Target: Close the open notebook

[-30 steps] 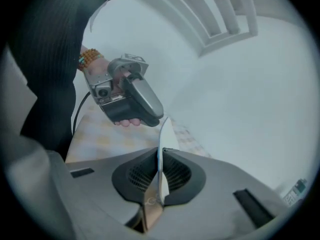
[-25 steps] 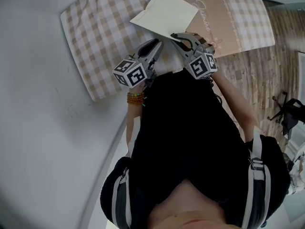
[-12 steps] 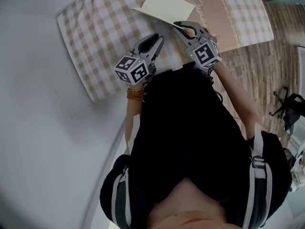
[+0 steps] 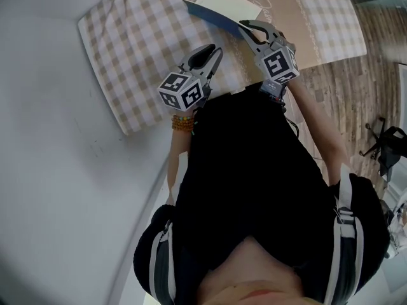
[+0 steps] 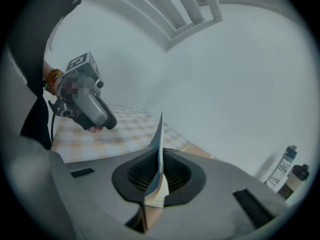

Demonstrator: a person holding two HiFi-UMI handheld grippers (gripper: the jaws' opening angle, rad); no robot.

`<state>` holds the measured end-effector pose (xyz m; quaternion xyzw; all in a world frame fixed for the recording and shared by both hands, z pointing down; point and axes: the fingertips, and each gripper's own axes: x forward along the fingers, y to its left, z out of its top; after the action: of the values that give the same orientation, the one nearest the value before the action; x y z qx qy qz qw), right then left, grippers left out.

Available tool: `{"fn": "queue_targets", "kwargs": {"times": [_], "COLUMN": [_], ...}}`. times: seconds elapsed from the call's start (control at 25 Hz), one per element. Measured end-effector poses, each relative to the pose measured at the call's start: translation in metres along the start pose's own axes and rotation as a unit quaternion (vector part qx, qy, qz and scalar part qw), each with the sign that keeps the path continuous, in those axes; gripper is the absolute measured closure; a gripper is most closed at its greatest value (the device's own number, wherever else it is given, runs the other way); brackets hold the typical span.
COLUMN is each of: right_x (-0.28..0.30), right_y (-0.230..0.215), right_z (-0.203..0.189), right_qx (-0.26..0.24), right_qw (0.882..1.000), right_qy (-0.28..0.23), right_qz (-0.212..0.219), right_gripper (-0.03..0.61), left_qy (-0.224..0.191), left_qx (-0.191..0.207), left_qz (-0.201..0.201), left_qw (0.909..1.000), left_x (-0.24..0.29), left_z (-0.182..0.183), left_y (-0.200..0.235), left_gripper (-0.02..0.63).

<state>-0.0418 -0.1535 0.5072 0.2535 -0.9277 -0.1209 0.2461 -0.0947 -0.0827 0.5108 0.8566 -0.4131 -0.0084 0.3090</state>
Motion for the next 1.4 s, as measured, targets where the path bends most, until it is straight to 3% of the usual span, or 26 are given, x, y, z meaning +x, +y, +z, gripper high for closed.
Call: {"fn": "queue_targets", "kwargs": {"times": [0.4,0.64,1.4], "right_x": [0.011,0.021,0.051], "right_y": [-0.030,-0.045,-0.060], "right_z": [-0.028,-0.047,-0.109], "right_qx": [0.013,-0.002,0.053], "right_qw": [0.999,0.997,0.984], "right_qy": [0.030,0.069,0.170], "right_qz": [-0.033,-0.041,-0.029], "right_gripper": [0.555,0.551,0.541], "left_qy": [0.035,0.027,0.030], "left_qx": [0.098,0.079,0.060], "left_qz": [0.036,0.039,0.039], "left_qw": [0.9939,0.9957,0.9970], "left_x": [0.007,0.007,0.010], "left_z": [-0.011,-0.009,-0.011], "left_y": [-0.004,0.002,0.013], "left_gripper": [0.515,0.515,0.515]}}
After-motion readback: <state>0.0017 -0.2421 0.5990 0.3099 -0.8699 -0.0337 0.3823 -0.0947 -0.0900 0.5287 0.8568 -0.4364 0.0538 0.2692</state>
